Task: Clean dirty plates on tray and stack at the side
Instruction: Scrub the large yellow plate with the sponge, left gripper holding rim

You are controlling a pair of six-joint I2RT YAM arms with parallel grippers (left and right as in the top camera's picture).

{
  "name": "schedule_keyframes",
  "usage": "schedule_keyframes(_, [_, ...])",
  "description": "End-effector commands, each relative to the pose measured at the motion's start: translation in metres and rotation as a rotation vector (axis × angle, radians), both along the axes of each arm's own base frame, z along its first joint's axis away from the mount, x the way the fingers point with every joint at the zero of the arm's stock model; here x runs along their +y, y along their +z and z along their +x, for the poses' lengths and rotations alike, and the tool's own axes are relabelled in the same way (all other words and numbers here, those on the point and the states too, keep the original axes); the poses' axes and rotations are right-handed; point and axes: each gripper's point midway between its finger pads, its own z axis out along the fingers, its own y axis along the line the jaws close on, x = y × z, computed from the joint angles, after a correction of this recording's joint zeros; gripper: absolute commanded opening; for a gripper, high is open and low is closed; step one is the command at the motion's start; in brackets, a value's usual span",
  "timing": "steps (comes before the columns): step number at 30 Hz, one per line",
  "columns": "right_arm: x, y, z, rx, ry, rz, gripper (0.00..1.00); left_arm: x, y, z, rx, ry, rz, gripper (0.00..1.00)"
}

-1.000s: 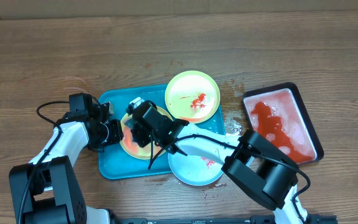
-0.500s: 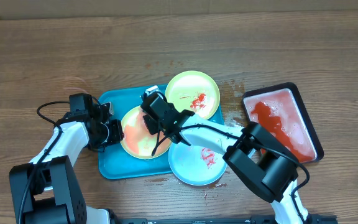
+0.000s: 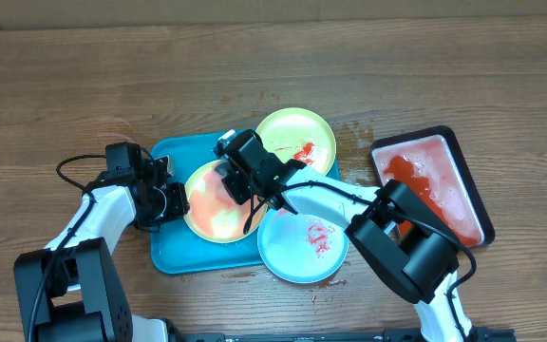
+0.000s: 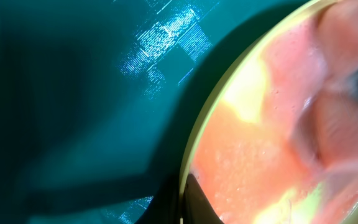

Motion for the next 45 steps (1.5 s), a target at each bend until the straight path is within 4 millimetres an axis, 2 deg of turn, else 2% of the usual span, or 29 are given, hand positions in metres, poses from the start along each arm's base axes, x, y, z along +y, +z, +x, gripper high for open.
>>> schedule_keyframes(1, [0.023,-0.029,-0.064,0.155,0.212,0.030,0.04,-0.005,-0.012,-0.014,0.049,-0.029,-0.006,0.04])
schedule_keyframes(5, [0.038,-0.026,-0.095,0.203,0.336,0.070,0.04,-0.005,-0.012,-0.014,0.047,-0.029,-0.005,0.04])
schedule_keyframes(9, [0.045,-0.025,-0.110,0.212,0.370,0.072,0.04,-0.005,-0.012,-0.014,0.047,-0.029,-0.005,0.04])
schedule_keyframes(13, [0.032,-0.034,-0.078,0.117,0.210,-0.019,0.04,-0.005,-0.012,-0.014,0.048,-0.029,-0.006,0.04])
schedule_keyframes(15, [0.010,-0.037,-0.043,0.027,0.050,-0.101,0.04,-0.005,-0.012,-0.014,0.048,-0.029,-0.006,0.04])
schedule_keyframes(18, [-0.018,-0.039,-0.014,-0.038,-0.079,-0.178,0.04,-0.005,-0.012,-0.014,0.048,-0.026,-0.006,0.04])
schedule_keyframes(21, [-0.047,-0.042,0.005,-0.063,-0.159,-0.255,0.04,-0.005,-0.012,-0.014,0.049,-0.026,-0.006,0.05])
schedule_keyframes(25, [-0.074,-0.050,0.010,-0.022,-0.197,-0.318,0.04,-0.005,-0.012,-0.014,0.048,-0.026,-0.006,0.04])
schedule_keyframes(31, [-0.093,-0.057,0.000,0.003,-0.191,-0.418,0.04,-0.005,-0.012,-0.012,0.044,-0.017,-0.007,0.04])
schedule_keyframes(33, [-0.088,-0.056,-0.007,0.002,-0.143,-0.428,0.04,-0.005,-0.012,-0.012,0.045,-0.011,-0.008,0.05])
schedule_keyframes(38, [-0.050,-0.042,-0.038,0.039,0.101,-0.411,0.04,-0.005,-0.012,-0.011,0.044,-0.007,-0.008,0.04])
schedule_keyframes(42, [-0.030,-0.027,-0.058,0.073,0.174,-0.412,0.04,-0.005,-0.012,-0.011,0.046,0.000,-0.010,0.04])
schedule_keyframes(44, [-0.025,-0.025,-0.070,0.113,0.206,-0.395,0.04,-0.005,-0.012,-0.011,0.047,0.003,-0.010,0.05])
schedule_keyframes(45, [-0.021,-0.026,-0.083,0.170,0.235,-0.366,0.04,-0.005,-0.012,-0.011,0.047,0.002,-0.011,0.05])
